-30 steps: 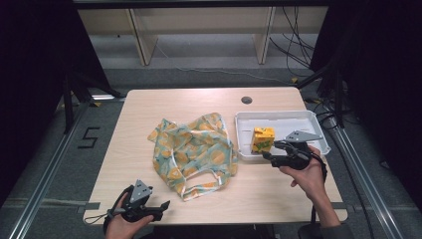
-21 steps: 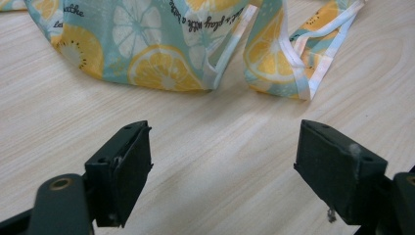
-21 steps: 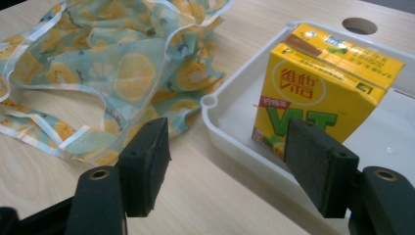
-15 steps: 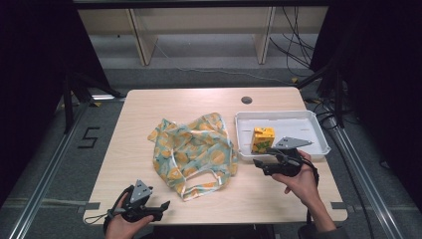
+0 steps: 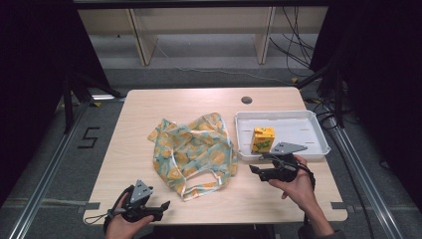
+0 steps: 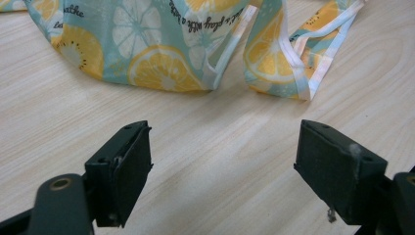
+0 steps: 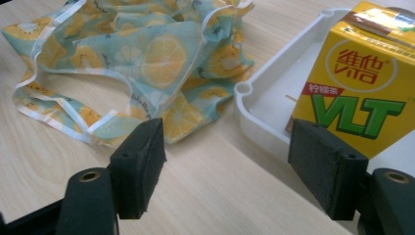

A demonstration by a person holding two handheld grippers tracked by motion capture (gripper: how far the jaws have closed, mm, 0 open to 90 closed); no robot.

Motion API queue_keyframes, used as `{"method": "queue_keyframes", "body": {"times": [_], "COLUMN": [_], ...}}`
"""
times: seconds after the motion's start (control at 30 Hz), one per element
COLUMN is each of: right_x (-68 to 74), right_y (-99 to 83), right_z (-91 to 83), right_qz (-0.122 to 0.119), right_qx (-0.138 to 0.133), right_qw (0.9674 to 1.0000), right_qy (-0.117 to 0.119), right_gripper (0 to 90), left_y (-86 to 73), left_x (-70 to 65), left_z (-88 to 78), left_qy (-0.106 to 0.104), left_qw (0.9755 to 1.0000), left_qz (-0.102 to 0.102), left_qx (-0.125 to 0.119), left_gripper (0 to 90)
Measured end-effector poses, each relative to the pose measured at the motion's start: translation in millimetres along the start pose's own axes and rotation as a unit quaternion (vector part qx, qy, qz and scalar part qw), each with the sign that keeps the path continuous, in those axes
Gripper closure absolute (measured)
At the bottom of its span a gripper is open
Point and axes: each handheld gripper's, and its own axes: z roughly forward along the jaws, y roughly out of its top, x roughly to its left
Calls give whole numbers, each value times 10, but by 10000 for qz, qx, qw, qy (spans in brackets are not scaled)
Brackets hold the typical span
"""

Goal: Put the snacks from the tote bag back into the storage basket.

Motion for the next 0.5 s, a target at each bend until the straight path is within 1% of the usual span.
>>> {"method": "queue_keyframes", "body": {"times": [0.03, 0.07, 0.1, 0.13, 0.17, 0.2, 0.23, 0.27, 0.3, 0.33, 0.37, 0.43, 0.47, 0.5], "right_x": [2, 2, 15, 15, 18, 33, 46, 40, 59, 70, 53, 57, 68, 71], "right_y": [-12, -12, -28, -28, -33, -46, -66, -71, -85, -91, -95, -105, -124, -135], "right_z": [7, 7, 16, 16, 16, 18, 32, 32, 36, 29, 34, 41, 26, 35], "right_qz": [-89, -89, -123, -123, -143, -106, -121, -178, -91, -68, -156, -177, -119, -111], "right_qx": [-10, -10, -14, -14, 31, 57, -8, 20, 35, 77, 51, 18, 79, 56], "right_qw": [10000, 10000, 9999, 9999, 9999, 9999, 9999, 9998, 9999, 9998, 9997, 9997, 9997, 9998], "right_qy": [12, 12, 25, 25, 77, 85, 93, 118, 136, 154, 184, 185, 172, 167], "right_gripper": [307, 307, 305, 305, 303, 299, 296, 295, 294, 293, 292, 291, 291, 290], "left_y": [1, 1, -2, -2, -1, 0, -1, -1, 0, -1, -1, -1, -1, -1], "left_x": [13, 13, 2, 2, 3, 7, 5, 5, 10, 4, 3, 3, -1, 2], "left_z": [-7, -7, 2, 2, -1, -2, -1, -1, -6, -1, 0, 0, 0, 0], "left_qy": [21, 21, 22, 22, 20, 23, 25, 25, 20, 23, 23, 21, -2, 7], "left_qw": [9999, 9999, 10000, 10000, 10000, 10000, 10000, 10000, 10000, 10000, 10000, 10000, 10000, 10000], "left_qz": [65, 65, -22, -22, 1, 31, 13, 13, 37, -4, -5, 1, -13, 8], "left_qx": [79, 79, 27, 27, 31, 27, 27, 27, 77, 34, 27, 32, 5, 5], "left_gripper": [205, 205, 206, 206, 206, 205, 205, 206, 206, 205, 205, 206, 205, 205]}}
